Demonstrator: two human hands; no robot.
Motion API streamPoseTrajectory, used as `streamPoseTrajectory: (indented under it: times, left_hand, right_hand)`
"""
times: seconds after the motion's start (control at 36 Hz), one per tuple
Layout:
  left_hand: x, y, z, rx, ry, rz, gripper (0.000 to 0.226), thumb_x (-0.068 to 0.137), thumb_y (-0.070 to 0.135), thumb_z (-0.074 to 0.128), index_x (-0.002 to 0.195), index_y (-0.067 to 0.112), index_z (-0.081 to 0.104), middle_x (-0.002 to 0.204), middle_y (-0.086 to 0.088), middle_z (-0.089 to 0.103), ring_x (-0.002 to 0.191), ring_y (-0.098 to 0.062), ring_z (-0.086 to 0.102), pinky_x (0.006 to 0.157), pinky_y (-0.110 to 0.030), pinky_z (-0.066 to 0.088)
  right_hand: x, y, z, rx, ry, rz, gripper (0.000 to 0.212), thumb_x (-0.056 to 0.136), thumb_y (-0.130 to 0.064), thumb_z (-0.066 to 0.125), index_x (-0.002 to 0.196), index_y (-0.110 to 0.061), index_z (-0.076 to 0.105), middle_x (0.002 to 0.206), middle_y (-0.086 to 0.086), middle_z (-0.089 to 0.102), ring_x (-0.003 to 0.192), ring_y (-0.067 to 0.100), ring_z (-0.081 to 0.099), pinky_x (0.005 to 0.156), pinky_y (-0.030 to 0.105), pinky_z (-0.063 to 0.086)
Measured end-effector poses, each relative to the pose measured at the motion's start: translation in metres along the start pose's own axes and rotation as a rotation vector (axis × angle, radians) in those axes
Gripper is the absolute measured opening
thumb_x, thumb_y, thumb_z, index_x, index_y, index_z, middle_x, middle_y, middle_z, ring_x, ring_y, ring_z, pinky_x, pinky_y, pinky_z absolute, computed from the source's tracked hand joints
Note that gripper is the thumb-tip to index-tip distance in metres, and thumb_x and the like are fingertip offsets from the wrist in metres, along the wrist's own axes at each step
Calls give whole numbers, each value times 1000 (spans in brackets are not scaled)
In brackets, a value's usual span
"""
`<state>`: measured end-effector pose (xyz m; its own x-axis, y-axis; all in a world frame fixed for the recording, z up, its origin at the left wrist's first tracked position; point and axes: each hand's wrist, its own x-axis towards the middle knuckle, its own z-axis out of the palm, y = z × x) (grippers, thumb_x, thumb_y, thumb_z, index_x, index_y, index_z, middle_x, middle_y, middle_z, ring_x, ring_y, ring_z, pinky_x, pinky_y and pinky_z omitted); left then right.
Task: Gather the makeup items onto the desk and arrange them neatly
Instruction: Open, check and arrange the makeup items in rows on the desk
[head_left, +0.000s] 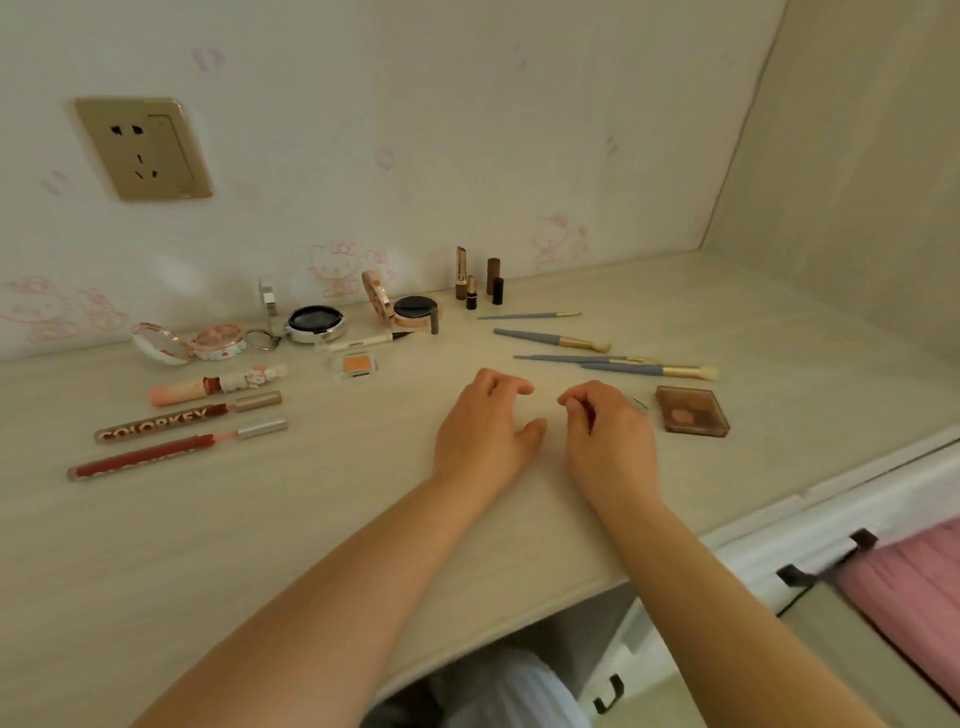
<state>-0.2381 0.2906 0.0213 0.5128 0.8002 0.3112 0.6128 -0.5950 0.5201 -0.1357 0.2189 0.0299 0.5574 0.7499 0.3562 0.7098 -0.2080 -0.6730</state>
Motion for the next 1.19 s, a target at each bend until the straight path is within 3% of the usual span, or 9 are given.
streamPoseTrajectory:
  times: [0.11,0.19,0.36,0.58,0.75,0.83,0.92,1.0,1.19]
  left_hand:
    - [6,26,22,-15,-106,-27,54,81,48,61,128,25,49,130,4,47,116,-16,49,96,-33,43]
    - [10,42,32,-7,-133,-48,57,81,52,58,129,23,49,131,-1,47,118,-21,47,98,-36,40]
    - [16,53,43,69,-145,-26,56,87,43,55,136,18,42,135,-6,42,122,-24,42,97,-34,36]
    - [24,57,45,85,-161,-40,53,85,48,55,130,21,49,128,-6,45,116,-24,47,94,-36,41]
    - [22,53,35,-117,-120,-76,47,76,46,69,115,21,61,114,-4,51,102,-19,56,91,-33,45]
    - [17,44,23,-220,-59,-59,46,72,41,76,113,24,63,105,2,51,90,-9,57,80,-20,46]
    - [8,31,7,-294,-10,-43,47,71,37,78,114,25,62,101,7,49,85,-1,54,69,-4,38]
    - [-3,10,-10,-329,50,-49,50,72,31,78,118,22,60,102,6,49,85,-1,55,71,-4,40]
    - [-29,-44,-51,-292,203,-123,50,71,25,80,116,21,60,107,6,55,79,4,59,67,-5,46]
  right_hand:
    - [-6,15,-16,-63,67,99,24,94,-12,41,109,-13,60,112,3,62,104,22,53,78,27,37]
    - [-7,22,-22,-154,1,181,32,91,-8,40,120,-11,54,118,9,57,107,26,53,76,25,33]
    - [-6,20,-23,-265,-54,222,35,90,-3,39,123,-4,50,128,14,43,110,28,50,87,28,39]
    - [-5,24,-20,-213,-20,228,34,90,-2,36,117,-2,55,124,13,44,103,28,51,84,30,40]
    - [-3,28,-27,28,29,244,32,94,-8,39,121,-10,55,124,8,51,107,25,50,80,24,32]
    - [0,26,-30,148,26,247,29,96,-17,42,121,-13,56,120,5,57,106,18,51,83,24,36]
    - [5,16,-26,293,-81,243,28,98,-21,42,115,-14,62,97,-2,62,87,11,53,70,20,38]
    - [9,-1,-16,492,-180,322,27,98,-26,42,97,-16,67,72,-3,60,65,9,51,58,20,38]
    - [3,-51,26,691,-419,330,22,94,-29,51,87,-16,68,74,-1,62,65,10,52,57,20,44]
